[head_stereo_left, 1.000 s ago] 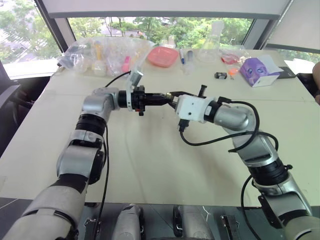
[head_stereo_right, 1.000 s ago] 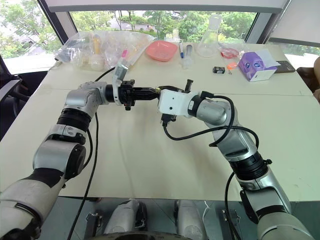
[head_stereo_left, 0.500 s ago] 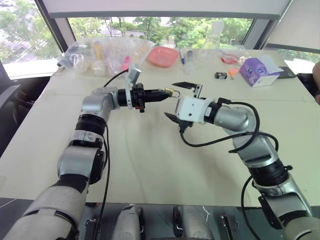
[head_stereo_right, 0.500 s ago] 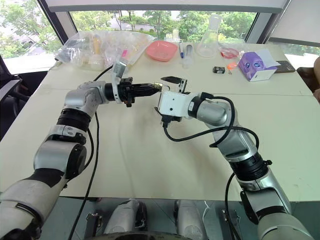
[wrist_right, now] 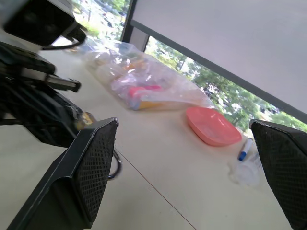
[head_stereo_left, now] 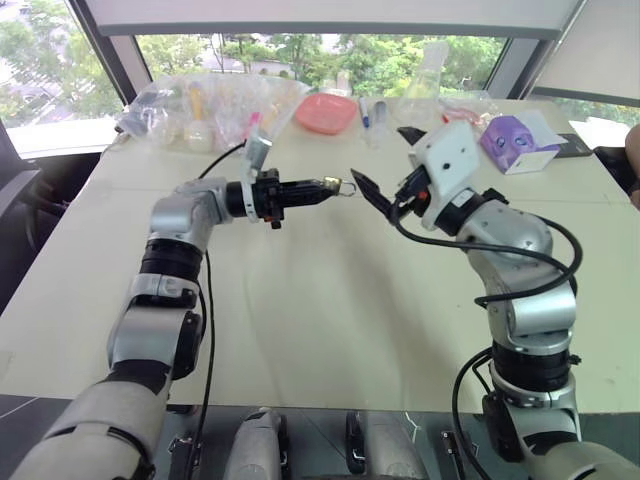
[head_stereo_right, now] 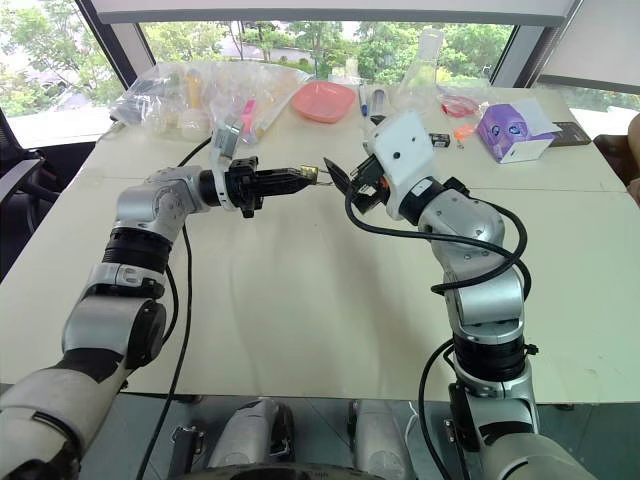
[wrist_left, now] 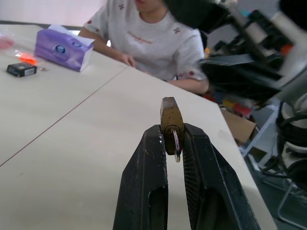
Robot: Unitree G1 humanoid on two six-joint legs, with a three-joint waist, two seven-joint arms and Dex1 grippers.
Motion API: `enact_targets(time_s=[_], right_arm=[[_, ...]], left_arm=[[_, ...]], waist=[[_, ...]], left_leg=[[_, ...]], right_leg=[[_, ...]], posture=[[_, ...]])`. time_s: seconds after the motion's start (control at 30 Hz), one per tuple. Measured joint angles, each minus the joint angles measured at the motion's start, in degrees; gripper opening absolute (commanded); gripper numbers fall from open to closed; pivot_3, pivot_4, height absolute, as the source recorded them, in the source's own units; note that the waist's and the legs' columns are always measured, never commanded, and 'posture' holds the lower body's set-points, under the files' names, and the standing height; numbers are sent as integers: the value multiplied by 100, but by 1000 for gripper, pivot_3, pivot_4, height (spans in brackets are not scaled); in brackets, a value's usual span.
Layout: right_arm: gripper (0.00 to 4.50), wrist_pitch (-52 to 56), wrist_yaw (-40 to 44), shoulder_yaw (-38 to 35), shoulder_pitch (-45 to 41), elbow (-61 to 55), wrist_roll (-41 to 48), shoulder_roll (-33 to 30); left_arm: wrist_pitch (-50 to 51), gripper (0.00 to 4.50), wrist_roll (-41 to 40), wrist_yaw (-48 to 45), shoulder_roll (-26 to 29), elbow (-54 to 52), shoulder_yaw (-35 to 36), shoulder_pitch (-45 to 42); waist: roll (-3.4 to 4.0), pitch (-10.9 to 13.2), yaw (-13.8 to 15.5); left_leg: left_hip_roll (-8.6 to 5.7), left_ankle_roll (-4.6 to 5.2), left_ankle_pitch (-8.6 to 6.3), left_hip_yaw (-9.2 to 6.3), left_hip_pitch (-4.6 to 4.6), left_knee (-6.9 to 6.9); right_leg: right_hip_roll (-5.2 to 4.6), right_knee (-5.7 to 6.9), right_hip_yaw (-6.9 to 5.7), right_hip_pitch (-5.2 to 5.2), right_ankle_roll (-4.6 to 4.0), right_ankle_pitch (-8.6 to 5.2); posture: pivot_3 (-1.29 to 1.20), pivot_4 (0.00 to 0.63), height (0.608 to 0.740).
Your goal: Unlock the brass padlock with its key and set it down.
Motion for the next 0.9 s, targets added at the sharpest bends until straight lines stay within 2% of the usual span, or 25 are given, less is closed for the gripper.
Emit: enact_targets(time_s=[0.23, 0.63, 0.77, 0.83, 0.9], right_arm=[[4464, -101, 11, 128, 47, 164, 98, -200], [4464, 588, 146, 179, 175, 252, 555, -383], [4464, 830, 239, 65, 512, -63, 505, -1320], [4464, 1151, 524, 30, 942, -440, 555, -2040], [4464, 1450, 786, 25, 1289, -769, 671, -2453]], left_arm=[[343, 0, -103, 109, 96, -533, -33, 149], [357, 0, -290, 107, 190, -803, -77, 218], [191, 0, -218, 228, 58, -567, -114, 210], [147, 0, -165, 470, -190, -322, -115, 194], [132, 0, -73, 730, -401, -32, -131, 197]], waist=[[1, 0, -8], [1, 0, 1], [1, 0, 39], [3, -2, 84], [-2, 1, 95]], left_leg=[[0, 0, 0, -3, 1, -1], [0, 1, 0, -7, 0, 0], [-6, 8, -4, -7, -3, 1], [-9, 16, -9, -10, -4, -1], [-7, 30, -17, -12, -4, 1]], right_leg=[[1, 0, 1, 0, 0, 0], [0, 0, 1, 0, 0, 0], [-4, -8, 1, 4, 0, 0], [-6, -13, 0, 7, 1, -1], [-3, -15, 1, 7, 2, -1]], posture=[[0, 150, 733], [0, 150, 733], [0, 150, 733], [0, 150, 733], [0, 150, 733]])
